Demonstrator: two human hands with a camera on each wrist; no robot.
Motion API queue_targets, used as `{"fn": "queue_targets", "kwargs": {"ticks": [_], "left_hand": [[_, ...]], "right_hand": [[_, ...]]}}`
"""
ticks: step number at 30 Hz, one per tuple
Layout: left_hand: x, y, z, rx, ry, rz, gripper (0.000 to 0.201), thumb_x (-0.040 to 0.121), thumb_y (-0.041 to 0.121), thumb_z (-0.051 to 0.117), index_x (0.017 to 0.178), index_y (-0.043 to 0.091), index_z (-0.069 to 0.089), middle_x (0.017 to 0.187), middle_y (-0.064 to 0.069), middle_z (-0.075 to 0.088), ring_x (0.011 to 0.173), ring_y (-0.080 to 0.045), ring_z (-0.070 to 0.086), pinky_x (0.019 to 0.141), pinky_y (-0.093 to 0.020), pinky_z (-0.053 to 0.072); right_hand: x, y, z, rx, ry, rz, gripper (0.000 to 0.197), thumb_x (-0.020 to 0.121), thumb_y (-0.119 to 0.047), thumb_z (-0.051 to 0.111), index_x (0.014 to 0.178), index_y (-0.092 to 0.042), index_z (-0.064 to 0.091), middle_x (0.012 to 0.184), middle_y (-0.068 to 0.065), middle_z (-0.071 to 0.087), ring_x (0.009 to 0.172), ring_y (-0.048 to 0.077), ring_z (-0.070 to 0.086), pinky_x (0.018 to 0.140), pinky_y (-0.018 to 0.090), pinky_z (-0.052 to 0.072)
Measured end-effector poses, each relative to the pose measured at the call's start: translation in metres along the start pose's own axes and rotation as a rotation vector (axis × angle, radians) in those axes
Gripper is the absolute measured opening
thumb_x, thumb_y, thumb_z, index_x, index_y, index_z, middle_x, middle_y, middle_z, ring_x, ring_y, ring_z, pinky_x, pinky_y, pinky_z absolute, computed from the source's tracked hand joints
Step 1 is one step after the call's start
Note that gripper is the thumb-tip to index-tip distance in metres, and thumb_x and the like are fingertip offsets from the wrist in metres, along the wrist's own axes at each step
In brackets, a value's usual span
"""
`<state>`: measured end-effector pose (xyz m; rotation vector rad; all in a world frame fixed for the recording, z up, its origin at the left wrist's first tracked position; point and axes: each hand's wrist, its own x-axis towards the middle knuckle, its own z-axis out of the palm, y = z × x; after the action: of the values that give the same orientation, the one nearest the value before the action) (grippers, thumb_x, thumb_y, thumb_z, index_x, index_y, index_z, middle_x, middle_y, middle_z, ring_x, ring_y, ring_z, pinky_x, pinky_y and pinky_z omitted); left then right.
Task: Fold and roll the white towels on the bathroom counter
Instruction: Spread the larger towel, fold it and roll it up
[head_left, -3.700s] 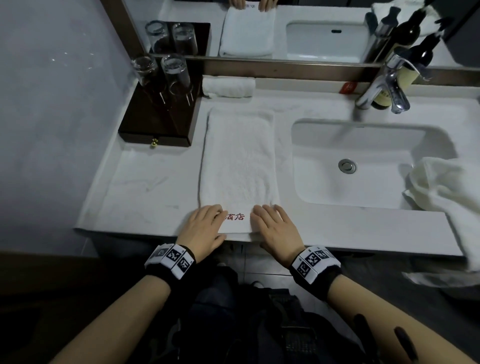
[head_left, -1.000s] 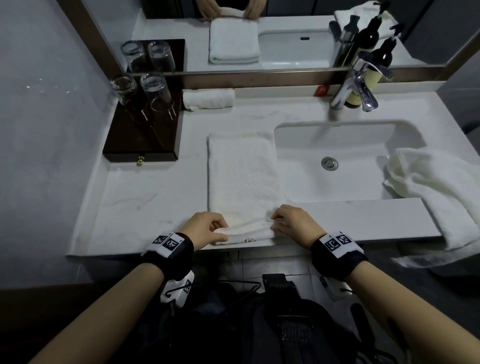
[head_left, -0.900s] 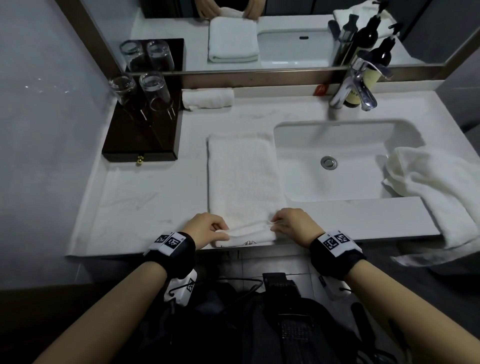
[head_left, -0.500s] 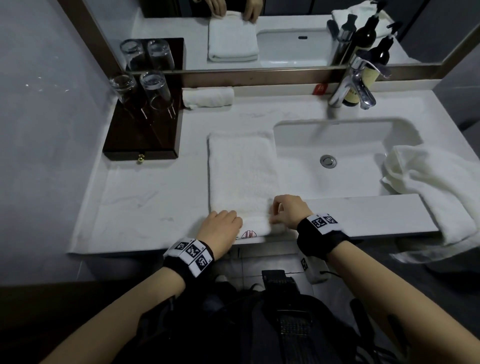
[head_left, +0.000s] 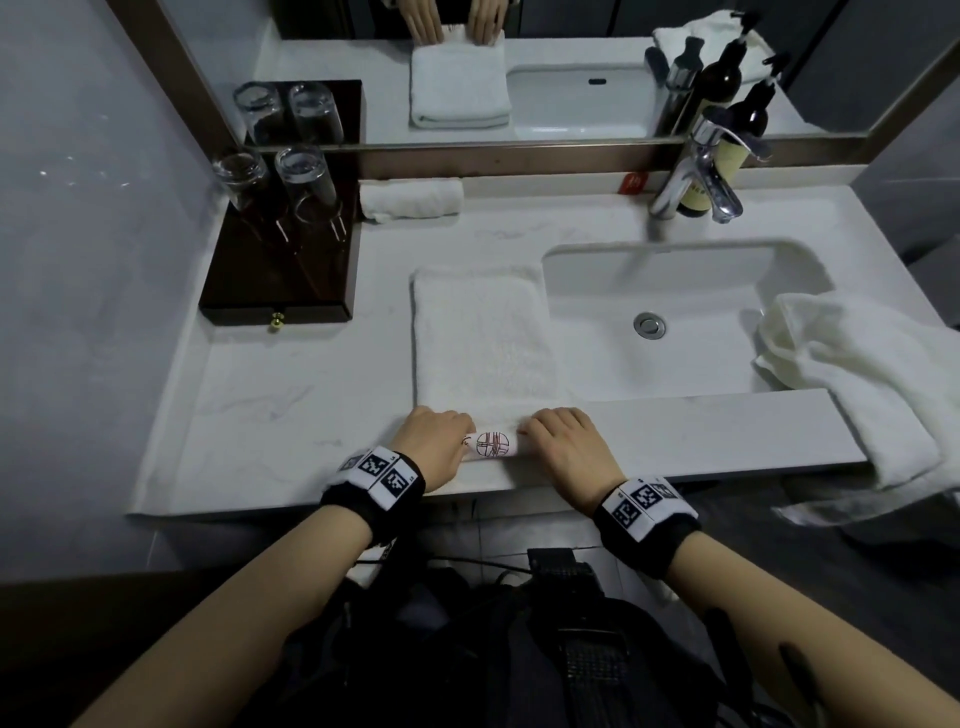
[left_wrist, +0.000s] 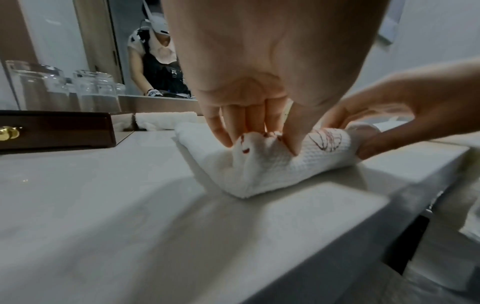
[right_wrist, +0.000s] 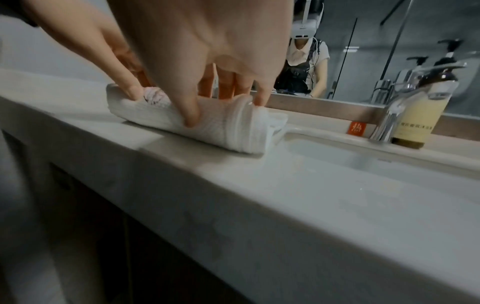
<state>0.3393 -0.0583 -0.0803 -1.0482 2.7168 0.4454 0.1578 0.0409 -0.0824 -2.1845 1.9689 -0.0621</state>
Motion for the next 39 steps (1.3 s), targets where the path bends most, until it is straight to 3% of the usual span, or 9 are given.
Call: {"fn": "queue_targets", "kwargs": {"ticks": [6, 10, 16, 20, 27, 30, 32, 35, 39], "left_hand": [[-0.002, -0.014, -0.005, -0.408, 0.080, -0.257, 0.026, 0.087, 0.037, 0.061, 0.106, 0.020, 0.067, 0.108, -0.001, 0.069, 0.101, -0.020, 0.062, 0.087, -0.034, 0.049], [-0.001, -0.018, -0.005, -0.249, 0.074, -0.326, 0.038, 0.088, 0.053, 0.051, 0.100, 0.021, 0.069, 0.100, -0.002, 0.067, 0.092, -0.024, 0.062, 0.074, -0.032, 0.048], [0.008, -0.004, -0.002, 0.031, 0.241, -0.076, 0.029, 0.093, 0.019, 0.046, 0.122, 0.019, 0.052, 0.119, -0.001, 0.053, 0.109, -0.022, 0.050, 0.092, -0.032, 0.036], [0.003, 0.007, -0.007, 0.246, 0.244, 0.039, 0.031, 0.062, 0.028, 0.081, 0.090, 0.018, 0.069, 0.085, 0.002, 0.065, 0.073, -0.019, 0.063, 0.068, -0.027, 0.050], [0.013, 0.008, -0.012, 0.389, 0.229, 0.103, 0.029, 0.046, 0.010, 0.084, 0.071, 0.018, 0.071, 0.064, 0.004, 0.062, 0.052, -0.014, 0.059, 0.051, -0.023, 0.050], [0.020, 0.002, -0.019, 0.264, 0.058, 0.037, 0.035, 0.075, 0.005, 0.066, 0.109, 0.014, 0.062, 0.101, -0.004, 0.062, 0.085, -0.021, 0.063, 0.070, -0.031, 0.050], [0.028, -0.008, -0.018, 0.131, -0.067, 0.009, 0.041, 0.089, 0.003, 0.048, 0.128, 0.016, 0.046, 0.122, -0.005, 0.052, 0.107, -0.027, 0.055, 0.083, -0.037, 0.045], [0.036, -0.018, -0.023, -0.052, -0.110, -0.036, 0.042, 0.091, 0.011, 0.050, 0.131, 0.021, 0.046, 0.125, -0.002, 0.052, 0.113, -0.025, 0.053, 0.090, -0.038, 0.044], [0.041, -0.025, -0.023, -0.034, -0.064, -0.018, 0.040, 0.089, 0.013, 0.052, 0.127, 0.023, 0.051, 0.121, 0.001, 0.057, 0.111, -0.024, 0.054, 0.094, -0.034, 0.040]], "right_hand": [[0.035, 0.013, -0.005, 0.110, -0.170, 0.062, 0.042, 0.086, -0.002, 0.052, 0.125, -0.016, 0.051, 0.115, 0.007, 0.059, 0.107, 0.029, 0.052, 0.089, 0.034, 0.036], [0.048, 0.017, -0.009, 0.283, -0.201, 0.225, 0.029, 0.090, -0.009, 0.050, 0.119, -0.013, 0.051, 0.111, 0.015, 0.063, 0.102, 0.034, 0.058, 0.082, 0.036, 0.043], [0.061, 0.017, -0.013, 0.412, -0.147, 0.317, 0.021, 0.084, -0.010, 0.058, 0.104, -0.004, 0.053, 0.105, 0.018, 0.057, 0.093, 0.035, 0.056, 0.075, 0.034, 0.042], [0.071, 0.020, -0.016, 0.387, -0.112, 0.362, 0.021, 0.081, -0.012, 0.063, 0.101, -0.007, 0.063, 0.109, 0.017, 0.052, 0.101, 0.031, 0.051, 0.084, 0.035, 0.046], [0.070, 0.015, -0.014, 0.048, 0.029, 0.251, 0.014, 0.080, -0.024, 0.065, 0.091, -0.015, 0.062, 0.096, 0.005, 0.062, 0.097, 0.028, 0.053, 0.081, 0.035, 0.036], [0.053, 0.008, -0.006, -0.135, 0.153, 0.074, 0.018, 0.064, -0.008, 0.076, 0.076, -0.012, 0.063, 0.084, 0.006, 0.063, 0.080, 0.027, 0.060, 0.074, 0.033, 0.042], [0.042, 0.010, 0.003, -0.134, 0.211, 0.006, 0.022, 0.064, -0.004, 0.071, 0.083, -0.010, 0.063, 0.093, 0.007, 0.064, 0.084, 0.028, 0.061, 0.081, 0.033, 0.040], [0.034, 0.013, 0.006, -0.129, 0.239, -0.042, 0.027, 0.073, -0.006, 0.049, 0.095, -0.007, 0.065, 0.104, 0.008, 0.064, 0.096, 0.030, 0.062, 0.095, 0.036, 0.041], [0.045, 0.014, -0.009, -0.109, 0.207, -0.062, 0.027, 0.066, -0.003, 0.055, 0.088, -0.010, 0.068, 0.094, 0.005, 0.069, 0.090, 0.027, 0.066, 0.087, 0.033, 0.048]]}}
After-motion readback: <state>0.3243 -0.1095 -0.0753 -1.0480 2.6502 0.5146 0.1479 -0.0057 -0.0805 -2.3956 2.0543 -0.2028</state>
